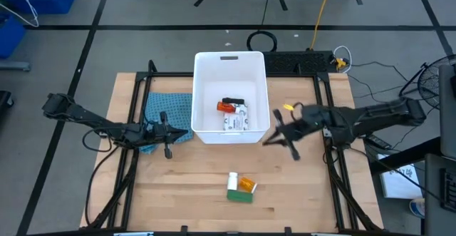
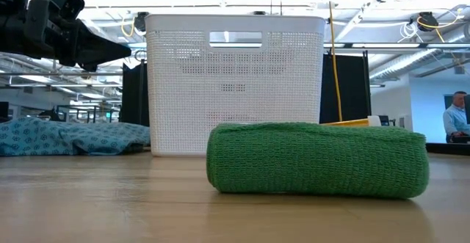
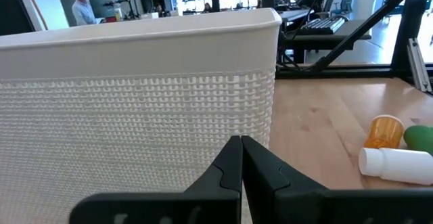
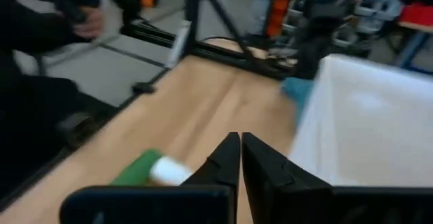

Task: Pick & place medical supplies in basket/bin
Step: Put the white medicine bottle into the white container

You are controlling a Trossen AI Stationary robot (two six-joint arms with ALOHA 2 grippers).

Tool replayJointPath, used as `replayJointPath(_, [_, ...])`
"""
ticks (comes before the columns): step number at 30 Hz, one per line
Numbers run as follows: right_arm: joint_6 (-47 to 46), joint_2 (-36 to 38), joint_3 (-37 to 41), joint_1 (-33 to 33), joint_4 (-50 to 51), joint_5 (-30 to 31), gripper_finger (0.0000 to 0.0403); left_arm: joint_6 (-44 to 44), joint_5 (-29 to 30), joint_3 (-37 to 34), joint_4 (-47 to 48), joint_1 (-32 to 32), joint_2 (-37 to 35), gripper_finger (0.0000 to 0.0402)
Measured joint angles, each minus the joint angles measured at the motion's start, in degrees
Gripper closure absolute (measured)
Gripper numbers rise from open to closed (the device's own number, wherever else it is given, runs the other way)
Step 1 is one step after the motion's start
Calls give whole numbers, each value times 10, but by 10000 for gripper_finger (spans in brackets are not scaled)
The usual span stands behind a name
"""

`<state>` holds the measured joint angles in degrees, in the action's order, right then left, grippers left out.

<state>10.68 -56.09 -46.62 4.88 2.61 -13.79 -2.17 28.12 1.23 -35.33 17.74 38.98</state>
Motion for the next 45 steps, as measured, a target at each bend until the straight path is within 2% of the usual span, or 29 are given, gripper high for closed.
replayJointPath(4, [-17, 86, 118, 33, -35, 2, 401, -1, 0, 0, 0, 0, 0, 398])
replayJointPath(9, [-75, 231, 229, 5, -73, 33, 402, -1, 0, 0, 0, 0, 0, 398])
replayJointPath(13, [-130, 310, 283, 4, -126, 33, 402, -2, 4, 0, 0, 0, 0, 398])
replayJointPath(17, [-119, 355, 319, 20, -142, 66, 402, -9, 4, 0, 0, 0, 0, 398])
replayJointPath(19, [-106, 366, 338, 22, -161, 83, 403, -9, 4, 0, 0, 0, 0, 398])
replayJointPath(28, [-59, 373, 383, 22, -237, 80, 403, -2, 4, 0, 0, 0, 0, 398])
replayJointPath(36, [-47, 373, 413, 22, -240, 78, 403, -18, 4, 0, -2, 0, 0, 398])
replayJointPath(40, [-31, 373, 426, 22, -244, 78, 403, -36, 4, 2, -46, 1, 0, 398])
replayJointPath(45, [-25, 373, 427, 22, -252, 78, 403, -94, 19, 59, -27, 15, 0, 398])
